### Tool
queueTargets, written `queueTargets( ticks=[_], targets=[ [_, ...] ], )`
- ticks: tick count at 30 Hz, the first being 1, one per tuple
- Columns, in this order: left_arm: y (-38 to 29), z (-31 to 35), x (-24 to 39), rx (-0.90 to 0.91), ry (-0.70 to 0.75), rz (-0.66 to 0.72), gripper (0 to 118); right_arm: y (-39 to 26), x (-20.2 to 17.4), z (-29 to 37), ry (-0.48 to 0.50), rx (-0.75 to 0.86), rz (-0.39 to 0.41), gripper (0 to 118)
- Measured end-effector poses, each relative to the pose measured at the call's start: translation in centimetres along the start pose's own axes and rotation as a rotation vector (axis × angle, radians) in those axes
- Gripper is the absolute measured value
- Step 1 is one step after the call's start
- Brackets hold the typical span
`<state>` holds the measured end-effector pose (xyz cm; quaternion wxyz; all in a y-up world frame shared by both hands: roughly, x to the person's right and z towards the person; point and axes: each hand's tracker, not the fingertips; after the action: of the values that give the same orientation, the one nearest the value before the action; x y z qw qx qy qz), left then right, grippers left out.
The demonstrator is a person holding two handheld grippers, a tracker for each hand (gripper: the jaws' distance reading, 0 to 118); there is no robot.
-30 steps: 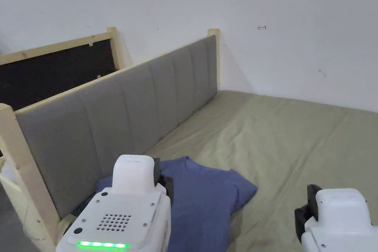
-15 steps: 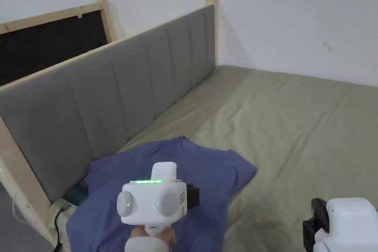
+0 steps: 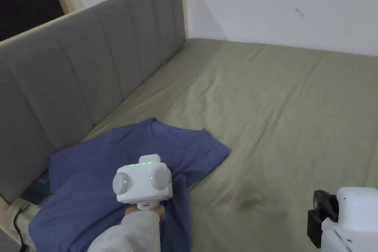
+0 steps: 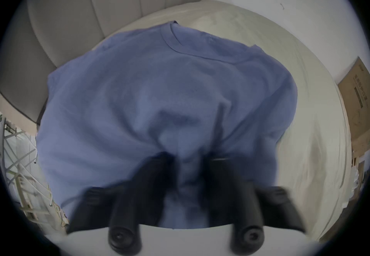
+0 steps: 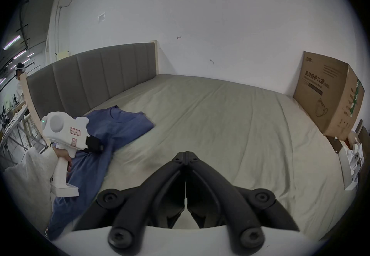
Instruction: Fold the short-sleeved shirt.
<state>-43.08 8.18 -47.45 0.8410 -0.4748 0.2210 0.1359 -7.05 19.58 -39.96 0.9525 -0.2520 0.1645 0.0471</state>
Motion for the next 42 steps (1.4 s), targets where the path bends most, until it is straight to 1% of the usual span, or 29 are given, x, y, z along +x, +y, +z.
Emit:
queueTargets(
  ticks=[2,4,5,7,8,11,12,14,18,19,23,24,26,27,29,31,33,34,36,38,40,41,42],
  targets=[
    [0.0,-0.8,-0.4,-0.031,-0.026,0.044,3,-0.4,0.5,0.0,-0.01,-0.014,-0.009,0],
    [0.7,-0.2,-0.5,-0.043,-0.033,0.033,3,-0.6,1.1,0.2,-0.016,-0.021,-0.024,0],
    [1.0,-0.4,-0.9,-0.058,-0.047,0.054,3,-0.6,1.5,0.3,-0.024,-0.022,-0.035,0],
    [1.5,0.1,-1.6,-0.065,-0.094,0.115,3,-0.6,2.3,0.5,-0.04,-0.025,-0.057,0],
    [1.8,0.6,-2.1,-0.072,-0.124,0.18,3,-0.5,2.7,0.6,-0.049,-0.024,-0.067,0],
    [2.9,2.9,-1.7,-0.028,-0.233,0.242,3,-0.2,4.2,1.3,-0.081,-0.01,-0.092,0],
    [3.6,3.7,-0.9,-0.02,-0.241,0.19,3,-0.1,4.8,1.6,-0.094,-0.004,-0.1,0],
    [4.7,5.5,1.7,0.017,-0.254,0.135,3,0.2,5.9,2.3,-0.123,0.01,-0.118,0],
    [6.6,8.7,8.4,0.08,-0.366,0.055,3,0.7,8.6,4.1,-0.18,0.046,-0.175,0],
    [6.9,9.7,10.5,0.088,-0.414,0.042,3,0.7,9.3,4.6,-0.195,0.052,-0.188,0],
    [6.4,14.5,20.0,0.134,-0.586,-0.148,3,0.8,12.4,7.0,-0.298,0.083,-0.224,0],
    [5.9,15.8,22.3,0.145,-0.652,-0.16,3,0.8,13.2,7.6,-0.319,0.091,-0.238,0],
    [4.5,18.8,27.3,0.121,-0.796,-0.254,3,0.7,14.9,9.0,-0.366,0.104,-0.272,0],
    [3.6,20.1,29.6,0.119,-0.847,-0.306,3,0.6,15.7,9.6,-0.392,0.11,-0.287,0],
    [1.2,23.0,34.1,0.087,-0.962,-0.453,3,0.3,17.5,11.1,-0.443,0.123,-0.313,0],
    [-1.9,25.0,37.7,0.074,-1.038,-0.582,3,-0.2,19.0,12.2,-0.497,0.132,-0.345,0],
    [-5.6,25.5,40.3,0.019,-1.07,-0.681,3,-0.9,20.5,13.4,-0.535,0.141,-0.381,0],
    [-7.5,25.1,41.3,-0.025,-1.076,-0.709,3,-1.4,21.3,13.9,-0.547,0.14,-0.399,0],
    [-11.0,23.2,43.1,-0.074,-1.016,-0.789,3,-2.3,22.7,14.6,-0.571,0.13,-0.429,0],
    [-14.5,19.9,44.2,-0.116,-0.909,-0.853,3,-3.4,23.9,15.1,-0.598,0.109,-0.46,0],
    [-16.6,17.0,44.6,-0.192,-0.858,-0.871,4,-4.5,24.7,15.6,-0.605,0.096,-0.489,0],
    [-17.3,15.7,44.4,-0.222,-0.83,-0.874,7,-5.0,24.9,15.7,-0.605,0.09,-0.505,0],
    [-17.7,14.8,44.3,-0.236,-0.82,-0.841,17,-5.6,25.2,15.8,-0.605,0.082,-0.52,0]
  ],
)
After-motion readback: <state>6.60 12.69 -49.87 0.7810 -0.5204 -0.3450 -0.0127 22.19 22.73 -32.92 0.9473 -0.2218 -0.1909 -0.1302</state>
